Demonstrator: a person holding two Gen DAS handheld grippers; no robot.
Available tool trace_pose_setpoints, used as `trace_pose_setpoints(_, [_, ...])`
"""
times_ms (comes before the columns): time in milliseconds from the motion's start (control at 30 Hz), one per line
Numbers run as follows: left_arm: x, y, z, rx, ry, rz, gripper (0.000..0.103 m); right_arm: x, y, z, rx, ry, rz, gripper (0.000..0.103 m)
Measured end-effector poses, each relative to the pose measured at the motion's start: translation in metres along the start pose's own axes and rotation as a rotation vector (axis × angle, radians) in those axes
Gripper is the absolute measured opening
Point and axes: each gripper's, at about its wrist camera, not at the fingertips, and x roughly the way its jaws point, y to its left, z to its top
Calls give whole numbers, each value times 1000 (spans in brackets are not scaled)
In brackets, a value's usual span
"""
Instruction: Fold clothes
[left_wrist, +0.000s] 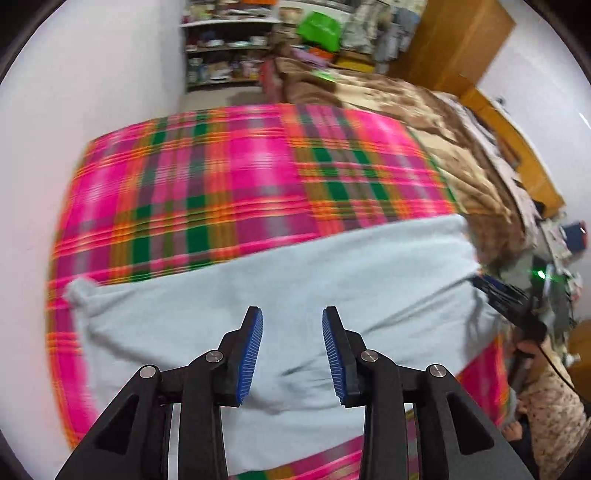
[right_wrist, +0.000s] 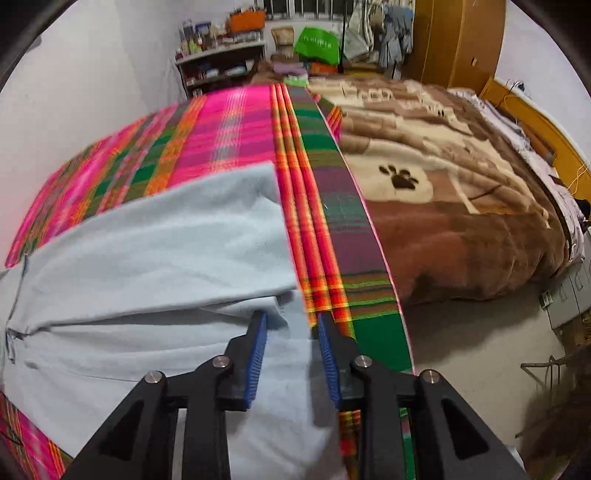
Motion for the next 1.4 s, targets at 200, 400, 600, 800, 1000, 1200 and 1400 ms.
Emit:
trace_pose_setpoints(200, [7, -69, 11, 114, 46, -89, 36, -10, -6, 2, 43, -30, -7, 30])
trace_pose_setpoints(400, [31, -102, 34, 189, 87, -168, 39, 4, 4, 3, 18, 3, -7, 30])
trace_pose_setpoints(600, [50, -125, 42, 226, 111, -213, 40, 8, -4, 7, 65, -9, -9, 34])
trace_pose_setpoints(800, [61, -153, 35, 285, 134, -212, 41, 9, 7, -1, -16, -22, -14, 35])
trace_pose_setpoints(1000, [74, -183, 46, 293, 153, -198, 41, 6, -36, 4, 106, -28, 27, 33])
trace_pose_setpoints(1200, [100, -219, 79, 350, 168, -168, 42, -34, -70, -14, 165, -65, 177, 33])
trace_pose_setpoints(1400, [133, -256, 102, 453, 173, -134, 42, -47, -75, -56, 177, 4, 253, 33])
